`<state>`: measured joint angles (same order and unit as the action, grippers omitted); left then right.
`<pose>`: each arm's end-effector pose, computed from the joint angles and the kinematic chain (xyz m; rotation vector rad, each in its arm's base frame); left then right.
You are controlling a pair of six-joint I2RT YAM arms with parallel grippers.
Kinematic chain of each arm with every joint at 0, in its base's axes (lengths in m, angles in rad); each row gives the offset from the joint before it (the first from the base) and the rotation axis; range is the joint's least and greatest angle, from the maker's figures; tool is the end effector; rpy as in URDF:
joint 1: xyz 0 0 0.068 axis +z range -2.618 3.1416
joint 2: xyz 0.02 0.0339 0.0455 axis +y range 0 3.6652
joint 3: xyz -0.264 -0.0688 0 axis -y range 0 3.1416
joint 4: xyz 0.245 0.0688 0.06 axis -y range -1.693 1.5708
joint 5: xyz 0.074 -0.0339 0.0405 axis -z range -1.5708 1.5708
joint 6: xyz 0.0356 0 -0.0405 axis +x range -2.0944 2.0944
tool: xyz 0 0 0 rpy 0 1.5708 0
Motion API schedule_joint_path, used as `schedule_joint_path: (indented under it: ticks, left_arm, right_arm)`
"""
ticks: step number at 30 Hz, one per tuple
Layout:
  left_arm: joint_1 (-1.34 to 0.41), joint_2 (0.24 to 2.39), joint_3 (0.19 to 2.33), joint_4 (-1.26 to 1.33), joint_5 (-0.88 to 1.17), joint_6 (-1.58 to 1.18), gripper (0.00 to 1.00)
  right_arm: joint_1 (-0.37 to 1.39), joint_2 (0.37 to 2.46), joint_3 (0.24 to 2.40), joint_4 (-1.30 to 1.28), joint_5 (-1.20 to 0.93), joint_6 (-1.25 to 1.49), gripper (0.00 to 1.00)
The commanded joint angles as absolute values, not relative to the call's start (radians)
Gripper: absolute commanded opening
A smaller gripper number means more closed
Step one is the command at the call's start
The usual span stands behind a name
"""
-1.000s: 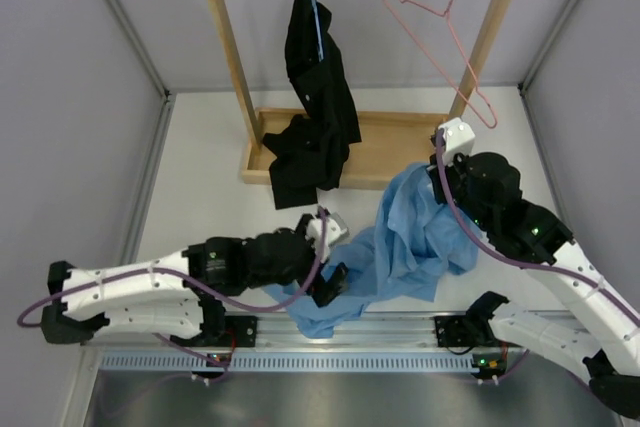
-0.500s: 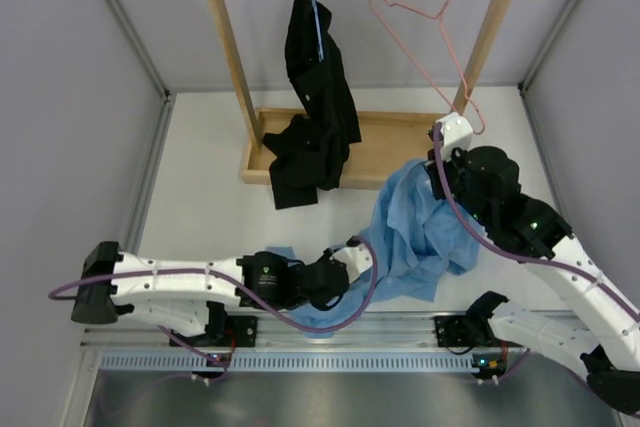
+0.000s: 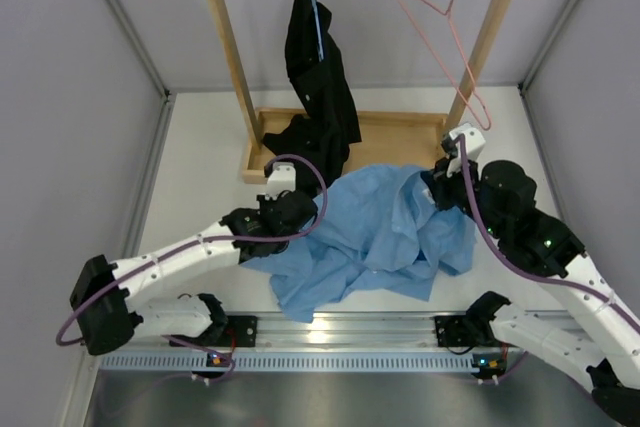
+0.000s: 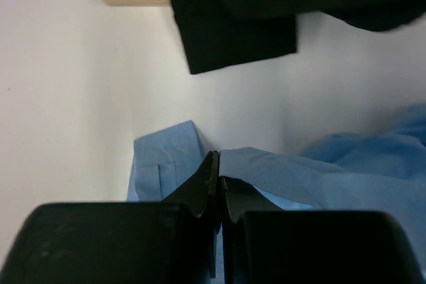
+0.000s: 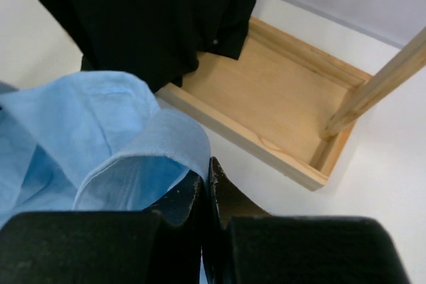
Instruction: Place the shirt on the hanger
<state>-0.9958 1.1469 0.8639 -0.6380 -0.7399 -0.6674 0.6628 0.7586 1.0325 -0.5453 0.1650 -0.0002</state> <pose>0.1420 -0.1750 0.2635 0.0754 2.1983 0.0269 0.1243 0.0896 0.3899 -0.4912 1.7834 0.3119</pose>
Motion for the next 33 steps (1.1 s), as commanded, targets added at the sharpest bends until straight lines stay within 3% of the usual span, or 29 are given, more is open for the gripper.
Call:
schedule_joint_path:
  ticks: [1,3,6,8,9,10,12,16,18,21,28,33]
  left_arm:
    - [-0.910,1.257,0.867,-0.661,-0.739,-0.765,0.00]
    - [-0.888,1.307,0.877,-0.661,-0.724,-0.785,0.03]
    - [-0.887,1.335,0.900,-0.661,-0.700,-0.785,0.36]
    - [-0.885,1.325,0.907,-0.667,-0.698,-0.784,0.48]
    - [-0.885,1.300,0.913,-0.682,-0.689,-0.784,0.60]
    - [-0.887,1.273,0.919,-0.689,-0.677,-0.782,0.63]
    - [-0.926,1.157,0.923,-0.687,-0.654,-0.762,0.64]
    - [-1.087,0.954,0.925,-0.543,-0.629,-0.730,0.77]
    - [-1.175,0.930,0.902,-0.407,-0.463,-0.625,0.78]
    - [-1.226,1.017,0.916,-0.217,-0.324,-0.525,0.78]
    - [-1.240,1.201,0.904,0.078,-0.445,-0.377,0.82]
    - [-1.190,1.252,0.876,0.236,-0.379,-0.371,0.80]
  right_arm:
    - [0.652,0.778,0.983,-0.471,0.068,0.063,0.00]
    - [0.652,0.794,0.971,-0.463,0.063,0.094,0.00]
    - [0.652,0.816,0.954,-0.453,0.069,0.126,0.00]
    - [0.652,0.825,0.948,-0.445,0.099,0.147,0.00]
    - [0.652,0.834,0.943,-0.445,0.116,0.158,0.00]
    - [0.652,0.842,0.940,-0.446,0.135,0.169,0.00]
    - [0.652,0.860,0.937,-0.446,0.169,0.201,0.00]
    - [0.652,0.893,0.939,-0.446,0.187,0.218,0.00]
    - [0.652,0.902,0.942,-0.440,0.173,0.221,0.00]
    - [0.652,0.899,0.953,-0.436,0.146,0.221,0.00]
    - [0.652,0.877,0.963,-0.436,0.045,0.190,0.00]
    - [0.650,0.880,0.962,-0.440,0.008,0.170,0.00]
